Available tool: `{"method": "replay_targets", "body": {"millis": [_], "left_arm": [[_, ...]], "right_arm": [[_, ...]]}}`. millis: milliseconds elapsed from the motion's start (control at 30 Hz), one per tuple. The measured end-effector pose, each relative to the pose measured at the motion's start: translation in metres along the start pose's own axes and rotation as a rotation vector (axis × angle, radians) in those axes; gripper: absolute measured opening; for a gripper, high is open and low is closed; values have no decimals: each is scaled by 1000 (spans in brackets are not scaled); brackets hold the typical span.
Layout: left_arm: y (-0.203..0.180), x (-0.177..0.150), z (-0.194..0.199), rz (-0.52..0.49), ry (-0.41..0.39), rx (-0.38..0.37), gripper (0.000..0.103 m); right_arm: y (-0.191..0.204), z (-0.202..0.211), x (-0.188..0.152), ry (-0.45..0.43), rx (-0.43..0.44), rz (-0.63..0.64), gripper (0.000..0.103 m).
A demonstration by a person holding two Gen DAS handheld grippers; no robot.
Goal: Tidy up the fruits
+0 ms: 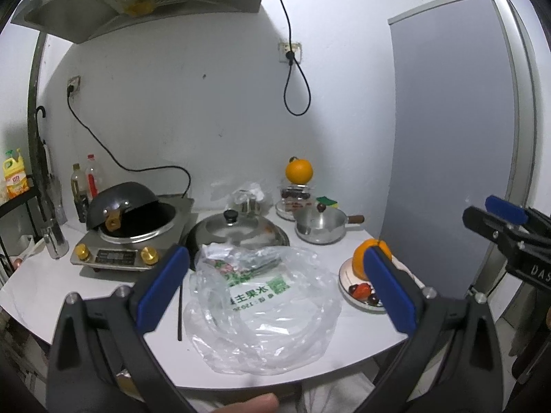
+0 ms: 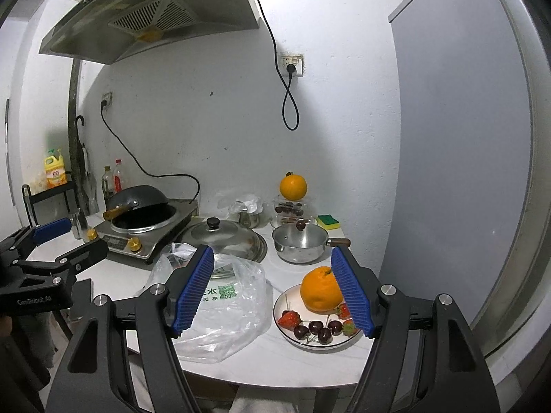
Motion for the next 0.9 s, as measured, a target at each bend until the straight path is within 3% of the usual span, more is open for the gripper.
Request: {"method": "replay_targets", "body": {"millis": [900], "left_arm": [[-3,1,4,22,-16,-1,102]], "right_arm": [[-1,5,0,-2,8,6,74]]}}
Point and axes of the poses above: each gripper's, at about its wrist camera, not at the fingertips, and z roughly against the way its jaws point, y to its left, x to its top, the point moved 9 cm from there along -z, roughly the way its jaws point, and after that the axes turned 8 degrees about y, right-handed, at the moved point
